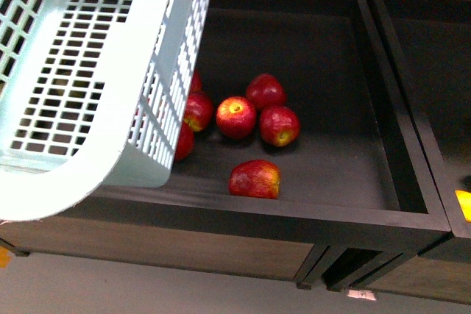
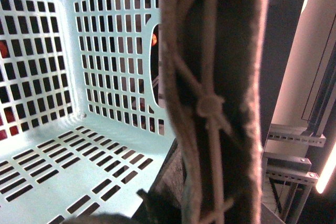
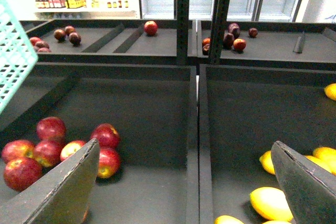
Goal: Pick lemon and mango into basket
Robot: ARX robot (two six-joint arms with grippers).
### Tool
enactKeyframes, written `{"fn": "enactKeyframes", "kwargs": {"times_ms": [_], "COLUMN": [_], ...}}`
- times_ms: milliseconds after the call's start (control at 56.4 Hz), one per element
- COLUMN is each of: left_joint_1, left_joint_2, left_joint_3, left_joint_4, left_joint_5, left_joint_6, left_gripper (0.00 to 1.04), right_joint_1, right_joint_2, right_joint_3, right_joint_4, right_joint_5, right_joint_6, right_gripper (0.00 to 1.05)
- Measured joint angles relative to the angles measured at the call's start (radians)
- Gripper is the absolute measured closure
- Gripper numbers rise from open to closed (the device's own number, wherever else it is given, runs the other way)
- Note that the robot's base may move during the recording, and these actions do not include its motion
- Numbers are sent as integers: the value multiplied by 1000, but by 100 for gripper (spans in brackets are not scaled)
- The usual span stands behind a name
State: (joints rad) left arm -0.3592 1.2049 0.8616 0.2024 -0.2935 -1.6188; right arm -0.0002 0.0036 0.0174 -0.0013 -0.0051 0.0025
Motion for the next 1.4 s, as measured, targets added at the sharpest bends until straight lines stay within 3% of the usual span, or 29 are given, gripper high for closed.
{"fn": "enactKeyframes", "kwargs": {"times_ms": [106, 230, 301, 496, 744, 993, 1400], "left_joint_1": [-3, -43, -50, -58, -109, -230, -311], "left_joint_2": [1, 95, 174, 424, 706, 879, 911], "left_joint_3": [1, 168, 243, 435, 759, 1029, 1094], "left_joint_4": [-7, -343, -417, -407, -409, -489, -496], "left_joint_5": [2, -72, -74, -29, 155, 325, 409], "left_joint_6": [11, 161, 314, 471, 484, 544, 602], "left_gripper": [100, 100, 100, 100, 100, 100, 100], "right_joint_1": [0, 0, 0, 0, 0, 0, 0], "right_joint_2": [0, 0, 0, 0, 0, 0, 0], "right_joint_3": [0, 0, 0, 0, 0, 0, 0], "right_joint_4": [0, 0, 0, 0, 0, 0, 0], "right_joint_5": [2, 3, 3, 5, 5, 5, 5], "right_joint_6": [0, 0, 0, 0, 0, 0, 0], "right_gripper": [9, 9, 9, 9, 9, 9, 9]}}
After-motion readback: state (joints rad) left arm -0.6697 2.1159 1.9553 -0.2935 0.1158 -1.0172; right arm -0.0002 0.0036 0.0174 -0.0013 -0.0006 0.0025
